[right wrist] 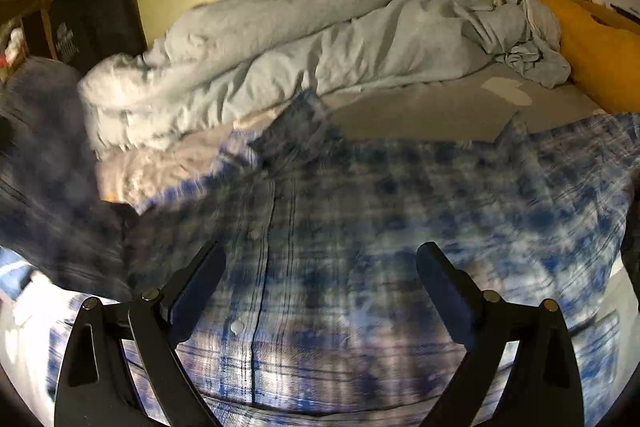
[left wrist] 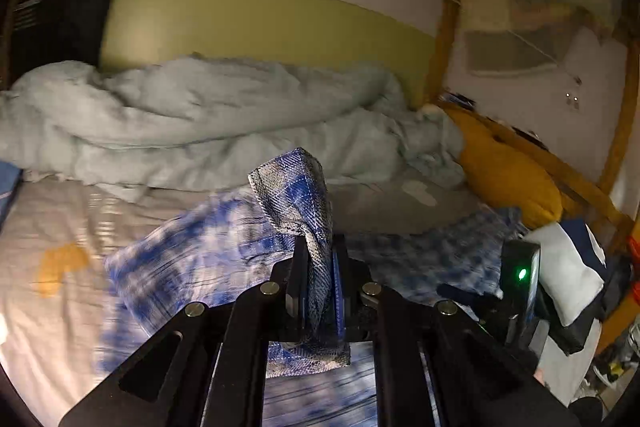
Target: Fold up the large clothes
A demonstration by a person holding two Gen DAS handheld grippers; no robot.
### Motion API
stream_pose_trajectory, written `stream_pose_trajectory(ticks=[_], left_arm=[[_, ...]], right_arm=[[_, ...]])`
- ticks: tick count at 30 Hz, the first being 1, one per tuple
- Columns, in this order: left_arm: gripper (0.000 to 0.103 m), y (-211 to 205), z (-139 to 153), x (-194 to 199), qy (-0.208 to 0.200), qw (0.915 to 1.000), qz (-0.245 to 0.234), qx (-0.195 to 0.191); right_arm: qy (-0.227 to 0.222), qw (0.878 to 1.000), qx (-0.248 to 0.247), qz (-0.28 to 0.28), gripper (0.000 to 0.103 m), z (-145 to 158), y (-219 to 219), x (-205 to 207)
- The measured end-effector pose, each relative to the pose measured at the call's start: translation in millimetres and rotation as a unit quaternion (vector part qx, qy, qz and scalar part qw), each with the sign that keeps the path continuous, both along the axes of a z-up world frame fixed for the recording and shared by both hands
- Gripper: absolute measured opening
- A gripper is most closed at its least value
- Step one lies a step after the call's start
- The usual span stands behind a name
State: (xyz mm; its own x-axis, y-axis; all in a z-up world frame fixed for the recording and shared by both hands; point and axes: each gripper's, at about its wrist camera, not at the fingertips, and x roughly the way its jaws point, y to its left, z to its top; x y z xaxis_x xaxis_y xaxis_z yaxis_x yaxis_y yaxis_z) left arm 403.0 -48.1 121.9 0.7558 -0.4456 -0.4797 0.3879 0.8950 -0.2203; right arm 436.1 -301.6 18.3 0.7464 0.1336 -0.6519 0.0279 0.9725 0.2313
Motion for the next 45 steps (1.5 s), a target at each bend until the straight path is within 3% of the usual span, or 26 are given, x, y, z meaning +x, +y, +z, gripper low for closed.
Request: stream_pose_trajectory(ticks=[7,13,16,19,22,26,30,33,36,38,39,41,42,45], left_arm=[[0.011,-62,-57,21,0.054,0.9967,-0.06,-0.009],[0.012,-80,-107,42,0.109,0.991,-0.078,-0.002],[0.026,-65,-113,46,0.135,0.9881,-0.069,-0.026],[0.037,-41,-100,38,0.116,0.9905,-0.059,-0.042],[0.072,-12,-81,24,0.075,0.9958,-0.041,-0.033],[0.073,27,-68,14,0.036,0.9986,0.032,0.021],[0.073,73,-67,20,0.028,0.9903,0.129,0.045],[0.073,112,-72,28,0.034,0.9825,0.179,0.039],[0.073,146,-89,40,0.055,0.9732,0.22,0.037],[0.073,170,-112,54,0.086,0.9639,0.248,0.042],[0.073,177,-119,57,0.101,0.9619,0.251,0.038],[0.073,191,-141,68,0.139,0.9588,0.247,0.018],[0.073,194,-146,70,0.145,0.9577,0.248,0.014],[0.073,200,-165,79,0.169,0.951,0.259,0.015]], right_arm=[[-0.011,0.995,-0.02,-0.096,0.096,12,-63,-2],[0.003,0.995,0.056,-0.088,0.095,6,-87,0],[0.009,0.995,0.046,-0.086,0.095,3,-82,3],[0.01,0.996,0.039,-0.079,0.096,0,-73,4],[0.008,0.996,0.047,-0.071,0.096,-1,-69,4],[0.02,0.997,0.059,-0.049,0.096,-9,-60,9],[0.049,0.997,0.057,-0.008,0.096,-26,-45,17],[0.112,0.993,0.044,0.014,0.094,-56,-38,31],[0.134,0.991,0.017,-0.019,0.078,-68,-43,35],[0.135,0.991,0.01,-0.02,0.073,-71,-44,37],[0.135,0.991,0.003,-0.018,0.065,-72,-43,38],[0.129,0.992,-0.002,-0.007,0.034,-74,-39,39],[0.119,0.993,0.012,0.004,0.008,-73,-37,38],[0.061,0.998,-0.018,0.007,0.006,-52,-33,31]])
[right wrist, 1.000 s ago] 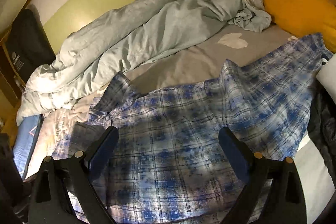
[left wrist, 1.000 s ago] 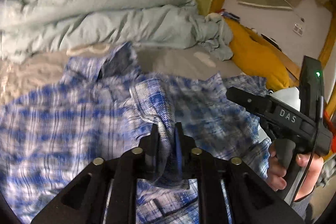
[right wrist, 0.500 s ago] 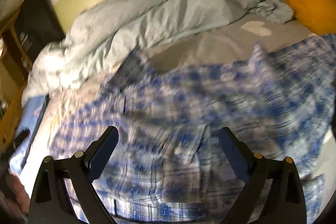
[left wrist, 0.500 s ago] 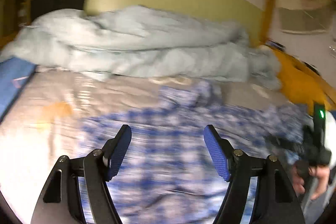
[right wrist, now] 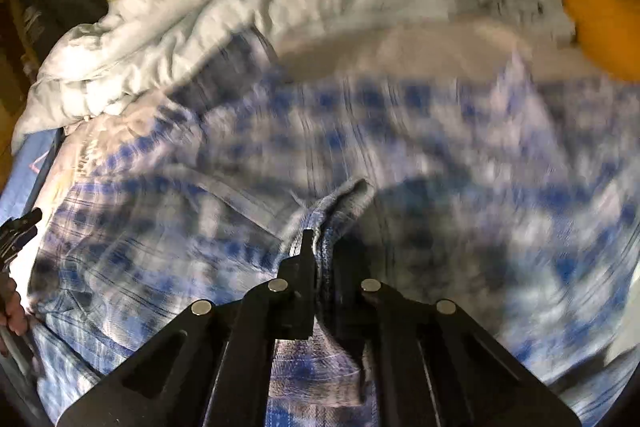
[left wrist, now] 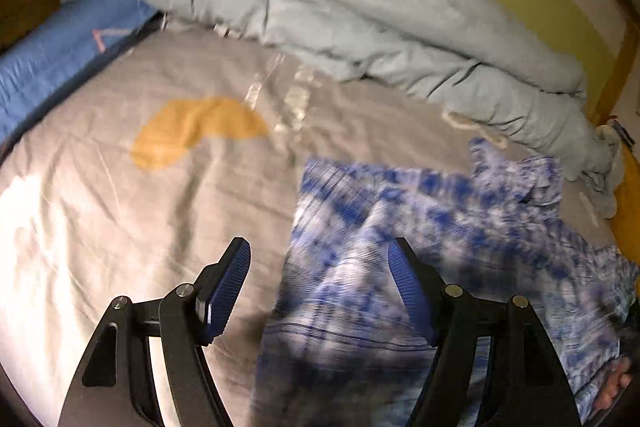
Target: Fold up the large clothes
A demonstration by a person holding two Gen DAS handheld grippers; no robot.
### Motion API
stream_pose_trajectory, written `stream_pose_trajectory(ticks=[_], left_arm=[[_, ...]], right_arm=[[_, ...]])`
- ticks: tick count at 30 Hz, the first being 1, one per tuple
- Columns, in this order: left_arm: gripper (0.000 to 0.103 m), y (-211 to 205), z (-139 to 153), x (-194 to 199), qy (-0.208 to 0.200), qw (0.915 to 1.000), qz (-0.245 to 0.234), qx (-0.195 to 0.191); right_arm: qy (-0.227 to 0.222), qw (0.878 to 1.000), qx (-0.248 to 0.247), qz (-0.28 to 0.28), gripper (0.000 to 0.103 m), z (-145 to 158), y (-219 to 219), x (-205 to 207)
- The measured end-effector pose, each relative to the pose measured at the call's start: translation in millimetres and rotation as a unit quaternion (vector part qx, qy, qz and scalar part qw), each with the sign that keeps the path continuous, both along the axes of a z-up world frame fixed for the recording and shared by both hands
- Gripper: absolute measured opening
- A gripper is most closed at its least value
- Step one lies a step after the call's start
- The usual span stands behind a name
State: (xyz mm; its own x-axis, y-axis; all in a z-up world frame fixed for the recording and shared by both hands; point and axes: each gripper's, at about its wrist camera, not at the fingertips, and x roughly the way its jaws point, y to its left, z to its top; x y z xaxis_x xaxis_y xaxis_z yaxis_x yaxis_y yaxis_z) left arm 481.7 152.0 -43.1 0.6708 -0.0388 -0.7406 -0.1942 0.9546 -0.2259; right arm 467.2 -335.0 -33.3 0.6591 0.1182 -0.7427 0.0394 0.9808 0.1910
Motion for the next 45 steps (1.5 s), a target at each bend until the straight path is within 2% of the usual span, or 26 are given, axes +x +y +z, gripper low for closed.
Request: stream_pose_trajectory(ticks=[2,3,4,5,6,7,9,10,12,13,20,22,24,25,26,28,29,30,33,38,41,42,43,45], left_arm=[[0.073,2,-8,4,0.013,0.9999,0.008,0.004],[0.073,1,-10,5,0.019,0.9998,0.01,0.007],[0.073,1,-13,7,0.024,0.9996,0.013,0.008],[0.073,1,-16,8,0.03,0.9994,0.015,0.011],[0.073,1,-18,8,0.033,0.9992,0.017,0.016],[0.073,1,-19,9,0.035,0.999,0.018,0.02],[0.073,-2,-21,9,0.04,0.9985,0.02,0.033],[0.073,-2,-22,9,0.042,0.9983,0.02,0.035],[0.073,-3,-23,9,0.042,0.9982,0.018,0.04],[0.073,-3,-23,9,0.042,0.9983,0.017,0.038],[0.073,-3,-4,-2,0.007,0.9998,0.01,0.017],[0.073,-3,5,-7,-0.009,0.9999,0.008,0.012],[0.073,-3,16,-12,-0.029,0.9995,0.008,0.002],[0.073,-4,19,-15,-0.037,0.9993,0.005,-0.001],[0.073,-4,21,-16,-0.041,0.9991,0.002,-0.002],[0.073,-8,21,-16,-0.039,0.9992,-0.002,0.003],[0.073,-11,19,-14,-0.029,0.9995,-0.002,0.007],[0.073,-13,16,-13,-0.022,0.9997,-0.003,0.009],[0.073,-19,9,-11,-0.01,0.9997,-0.009,0.02],[0.073,-28,3,-9,-0.004,0.9992,-0.016,0.037],[0.073,-37,19,-19,-0.043,0.9975,-0.029,0.046],[0.073,-43,28,-25,-0.063,0.9961,-0.036,0.05],[0.073,-47,36,-30,-0.081,0.9944,-0.043,0.052],[0.073,-63,60,-49,-0.132,0.988,-0.064,0.05]], right_arm=[[-0.087,0.996,0.013,0.016,0.006,32,-1,-17],[-0.148,0.988,0.027,0.031,0.006,53,-2,-31],[-0.188,0.981,0.035,0.04,0.006,66,-4,-40],[-0.204,0.977,0.036,0.04,0.006,73,-5,-44],[-0.197,0.979,0.031,0.031,0.006,73,-6,-41],[-0.168,0.986,0.018,0.016,0.006,62,-8,-31],[-0.075,0.997,-0.018,-0.019,0.006,25,-10,1],[-0.041,0.998,-0.027,-0.029,0.006,9,-11,12],[-0.002,0.999,-0.018,-0.035,0.006,-13,-16,26],[0.002,0.999,-0.014,-0.037,0.006,-16,-17,27],[-0.055,0.997,-0.027,-0.037,0.006,10,-9,17],[-0.135,0.991,-0.014,-0.02,0.006,41,-4,-9],[-0.219,0.976,0.01,-0.007,0.006,64,-3,-28],[-0.212,0.977,-0.002,-0.02,0.006,62,-4,-26],[-0.177,0.983,-0.028,-0.032,0.006,50,-4,-15],[-0.077,0.993,-0.071,-0.057,0.006,13,-10,14],[-0.045,0.995,-0.065,-0.066,0.006,0,-16,22],[-0.038,0.996,-0.049,-0.067,0.006,-4,-21,25],[-0.051,0.996,-0.034,-0.067,0.006,1,-28,20],[-0.039,0.996,-0.058,-0.063,0.007,-3,-24,23],[-0.048,0.993,-0.084,-0.068,0.015,4,-20,12],[-0.052,0.992,-0.093,-0.073,0.028,8,-19,9],[-0.063,0.991,-0.094,-0.075,0.034,15,-18,5],[-0.09,0.99,-0.075,-0.076,0.035,31,-20,-7]])
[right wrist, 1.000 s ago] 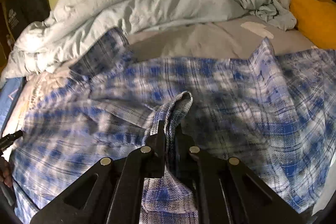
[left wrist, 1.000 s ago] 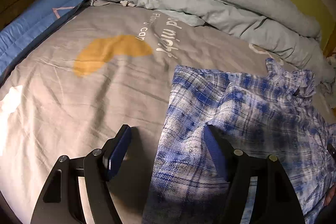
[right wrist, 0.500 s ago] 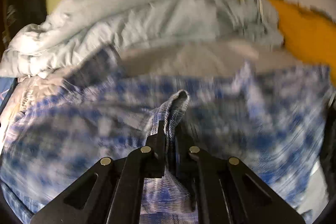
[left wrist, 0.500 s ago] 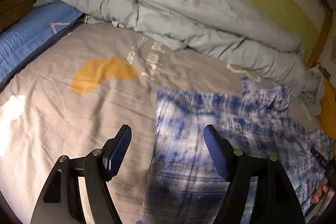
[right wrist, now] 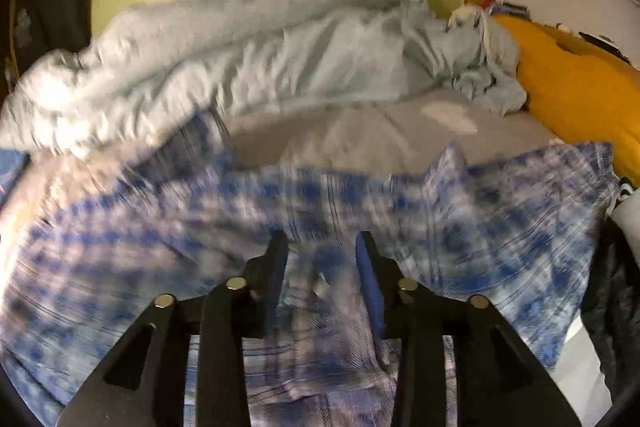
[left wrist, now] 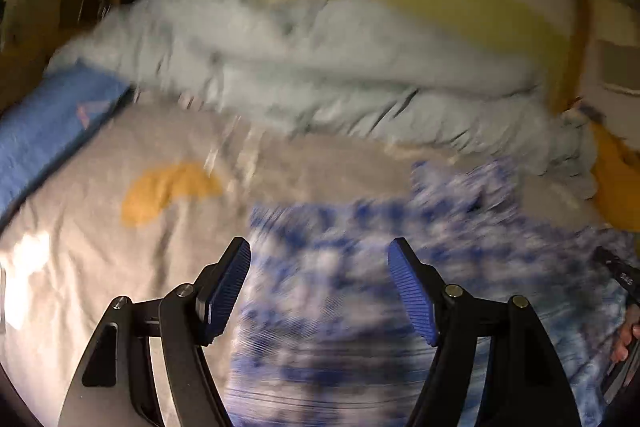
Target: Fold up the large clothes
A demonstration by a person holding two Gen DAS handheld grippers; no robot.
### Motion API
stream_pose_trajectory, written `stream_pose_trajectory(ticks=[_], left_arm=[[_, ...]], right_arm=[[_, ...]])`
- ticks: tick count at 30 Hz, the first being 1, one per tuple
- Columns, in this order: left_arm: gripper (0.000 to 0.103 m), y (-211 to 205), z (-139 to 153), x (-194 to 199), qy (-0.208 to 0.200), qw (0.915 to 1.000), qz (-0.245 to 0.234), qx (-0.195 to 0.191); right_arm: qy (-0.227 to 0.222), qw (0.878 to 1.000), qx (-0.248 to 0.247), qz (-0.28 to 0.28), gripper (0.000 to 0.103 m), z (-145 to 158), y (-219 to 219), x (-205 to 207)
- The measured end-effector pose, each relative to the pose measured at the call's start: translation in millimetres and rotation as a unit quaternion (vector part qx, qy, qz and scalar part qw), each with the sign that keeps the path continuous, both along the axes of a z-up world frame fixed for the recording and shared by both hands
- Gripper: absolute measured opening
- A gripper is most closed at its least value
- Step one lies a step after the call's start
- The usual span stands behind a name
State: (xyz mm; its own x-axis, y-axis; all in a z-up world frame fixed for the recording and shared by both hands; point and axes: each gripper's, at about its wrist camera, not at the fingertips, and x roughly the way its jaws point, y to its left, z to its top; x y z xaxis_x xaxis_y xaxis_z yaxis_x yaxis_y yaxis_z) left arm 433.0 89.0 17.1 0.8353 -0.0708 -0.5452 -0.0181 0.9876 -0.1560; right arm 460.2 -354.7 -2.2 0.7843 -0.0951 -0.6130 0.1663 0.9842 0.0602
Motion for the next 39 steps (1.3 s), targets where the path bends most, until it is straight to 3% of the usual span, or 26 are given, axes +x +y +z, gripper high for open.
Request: stream_pose_trajectory(ticks=[2,4,5,8,10,11,14,18,21,25,29,32,34,36,39], left_arm=[[0.073,-17,23,-20,-0.041,0.9989,-0.021,-0.005],[0.074,-37,46,-37,-0.069,0.9971,-0.03,0.007],[0.077,-48,58,-46,-0.084,0.9957,-0.036,0.017],[0.096,-79,86,-67,-0.122,0.9907,-0.047,0.038],[0.103,-95,98,-73,-0.136,0.9883,-0.062,0.031],[0.103,-102,100,-75,-0.141,0.9875,-0.066,0.025],[0.103,-116,94,-73,-0.129,0.9891,-0.072,0.002],[0.103,-126,58,-66,-0.103,0.9915,-0.077,-0.022],[0.103,-135,23,-48,-0.07,0.9942,-0.082,-0.008],[0.103,-147,-6,-29,-0.033,0.9959,-0.082,0.021],[0.103,-163,-24,-24,-0.013,0.9932,-0.109,0.039],[0.103,-180,-35,-26,-0.012,0.9892,-0.119,0.085],[0.103,-189,-39,-28,-0.013,0.9862,-0.126,0.106],[0.103,-198,-41,-31,-0.018,0.9828,-0.133,0.127],[0.103,-206,-42,-34,-0.023,0.9793,-0.138,0.146]], right_arm=[[-0.016,0.999,0.032,0.007,0.037,16,-6,-14],[-0.031,0.996,0.074,0.024,0.053,36,-14,-29],[-0.031,0.996,0.082,0.034,0.056,47,-17,-35],[-0.01,0.997,0.054,0.048,0.069,73,-25,-42],[0.002,0.999,0.021,0.036,0.09,86,-37,-47],[0.01,1.0,0.005,0.022,0.091,88,-44,-49],[0.029,0.998,-0.019,-0.046,0.091,82,-68,-55],[0.042,0.993,0.069,-0.086,0.091,51,-115,-72],[0.065,0.983,0.11,-0.133,0.091,16,-148,-76],[0.091,0.973,0.138,-0.164,0.075,-14,-177,-72],[0.082,0.97,0.149,-0.173,0.07,-22,-186,-74],[0.081,0.971,0.14,-0.178,0.06,-24,-186,-73],[0.087,0.97,0.138,-0.183,0.037,-29,-188,-72],[0.097,0.965,0.168,-0.179,0.021,-40,-194,-70],[0.087,0.968,0.169,-0.166,0.006,-44,-195,-71]])
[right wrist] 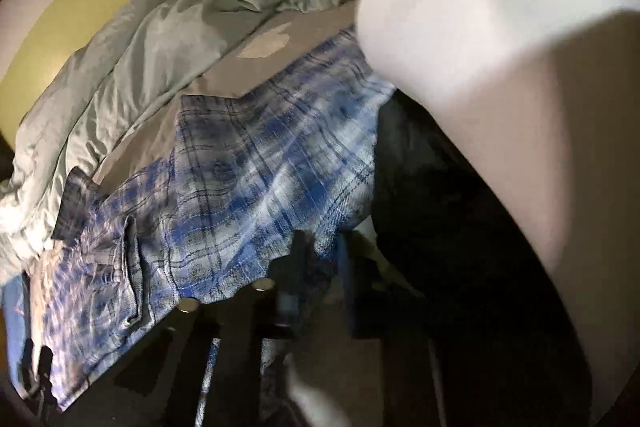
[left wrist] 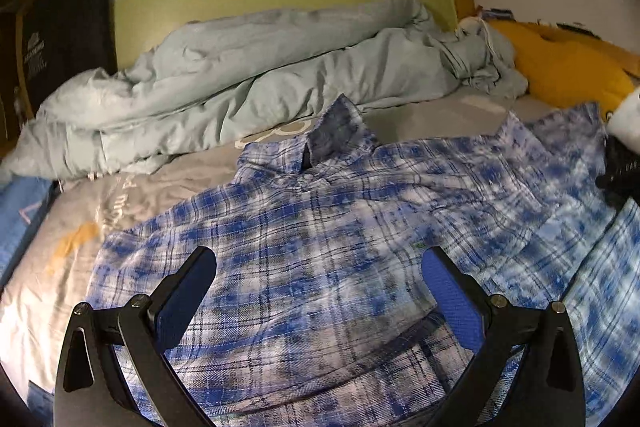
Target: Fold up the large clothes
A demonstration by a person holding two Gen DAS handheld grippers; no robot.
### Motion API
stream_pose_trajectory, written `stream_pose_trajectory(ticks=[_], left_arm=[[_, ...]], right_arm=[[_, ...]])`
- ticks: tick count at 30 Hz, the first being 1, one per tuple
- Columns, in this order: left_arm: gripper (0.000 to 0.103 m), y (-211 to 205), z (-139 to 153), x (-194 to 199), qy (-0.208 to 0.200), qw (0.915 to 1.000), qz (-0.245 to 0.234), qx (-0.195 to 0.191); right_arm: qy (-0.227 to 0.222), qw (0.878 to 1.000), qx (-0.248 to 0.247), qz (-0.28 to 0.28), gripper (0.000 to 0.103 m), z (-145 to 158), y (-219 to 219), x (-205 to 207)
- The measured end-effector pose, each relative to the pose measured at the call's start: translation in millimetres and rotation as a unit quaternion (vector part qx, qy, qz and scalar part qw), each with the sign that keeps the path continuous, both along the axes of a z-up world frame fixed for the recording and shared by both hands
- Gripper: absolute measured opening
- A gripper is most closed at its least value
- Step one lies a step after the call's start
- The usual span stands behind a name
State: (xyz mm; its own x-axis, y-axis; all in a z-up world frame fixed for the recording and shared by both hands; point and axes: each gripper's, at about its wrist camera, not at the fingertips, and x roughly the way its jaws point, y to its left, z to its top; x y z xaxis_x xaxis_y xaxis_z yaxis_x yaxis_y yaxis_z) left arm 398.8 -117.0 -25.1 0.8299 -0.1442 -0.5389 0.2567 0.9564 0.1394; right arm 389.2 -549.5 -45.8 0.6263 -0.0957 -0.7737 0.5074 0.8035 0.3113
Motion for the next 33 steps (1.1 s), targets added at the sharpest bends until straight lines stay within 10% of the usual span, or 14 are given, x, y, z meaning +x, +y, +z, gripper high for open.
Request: stream_pose_trajectory(ticks=[11,18,20,22,33], left_arm=[[0.103,9,-3,10,0.019,0.9991,0.036,-0.005],[0.103,48,3,20,0.037,0.9923,0.089,-0.078],[0.103,55,6,20,0.033,0.9908,0.099,-0.086],[0.103,60,7,20,0.037,0.9891,0.1,-0.102],[0.103,65,6,23,0.048,0.9866,0.102,-0.118]], right_arm=[[-0.122,0.987,0.0,0.101,0.003,60,36,-18],[-0.041,0.973,-0.036,0.225,0.006,49,112,0],[-0.044,0.979,-0.058,0.191,0.013,49,111,0],[-0.075,0.985,-0.045,0.147,0.051,57,96,-7],[-0.046,0.995,0.066,-0.061,0.051,34,12,-18]])
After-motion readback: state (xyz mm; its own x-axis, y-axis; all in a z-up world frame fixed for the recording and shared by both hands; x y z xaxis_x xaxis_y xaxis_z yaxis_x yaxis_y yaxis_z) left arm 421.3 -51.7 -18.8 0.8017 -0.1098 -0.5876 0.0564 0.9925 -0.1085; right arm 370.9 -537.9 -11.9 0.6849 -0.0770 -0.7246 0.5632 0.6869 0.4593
